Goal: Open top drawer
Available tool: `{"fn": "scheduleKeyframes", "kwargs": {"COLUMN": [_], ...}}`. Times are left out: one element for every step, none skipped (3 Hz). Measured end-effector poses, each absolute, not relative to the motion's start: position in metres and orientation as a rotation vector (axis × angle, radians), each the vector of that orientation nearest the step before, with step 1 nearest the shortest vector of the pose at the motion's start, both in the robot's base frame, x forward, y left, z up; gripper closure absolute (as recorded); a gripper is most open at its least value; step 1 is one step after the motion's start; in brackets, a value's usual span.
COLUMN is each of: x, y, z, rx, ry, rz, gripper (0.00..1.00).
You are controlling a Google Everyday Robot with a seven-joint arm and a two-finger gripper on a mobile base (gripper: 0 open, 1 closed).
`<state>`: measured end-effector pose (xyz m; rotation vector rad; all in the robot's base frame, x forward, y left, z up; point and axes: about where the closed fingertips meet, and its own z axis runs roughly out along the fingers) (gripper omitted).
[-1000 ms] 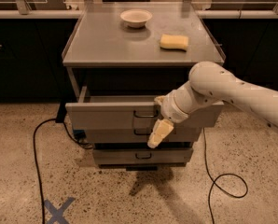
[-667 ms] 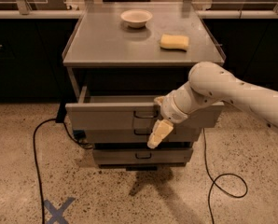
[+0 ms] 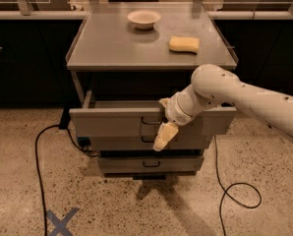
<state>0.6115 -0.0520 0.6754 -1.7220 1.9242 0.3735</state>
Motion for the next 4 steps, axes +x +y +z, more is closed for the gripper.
{"fn": "scheduleKeyframes", "kwargs": {"x": [0.625,0.626,0.600,0.544], "y": [-0.053,-0.053,-0.052,-0.034], "z": [0.649,0.647,0.655,0.688], "rx": [-1.731,-1.733,-1.739,-1.772], "ry": [1.954,1.963,1.983,1.971], "rz": [0.401,0.415,0.521,0.658], "gripper": [0.00,0.00,0.00,0.00]}}
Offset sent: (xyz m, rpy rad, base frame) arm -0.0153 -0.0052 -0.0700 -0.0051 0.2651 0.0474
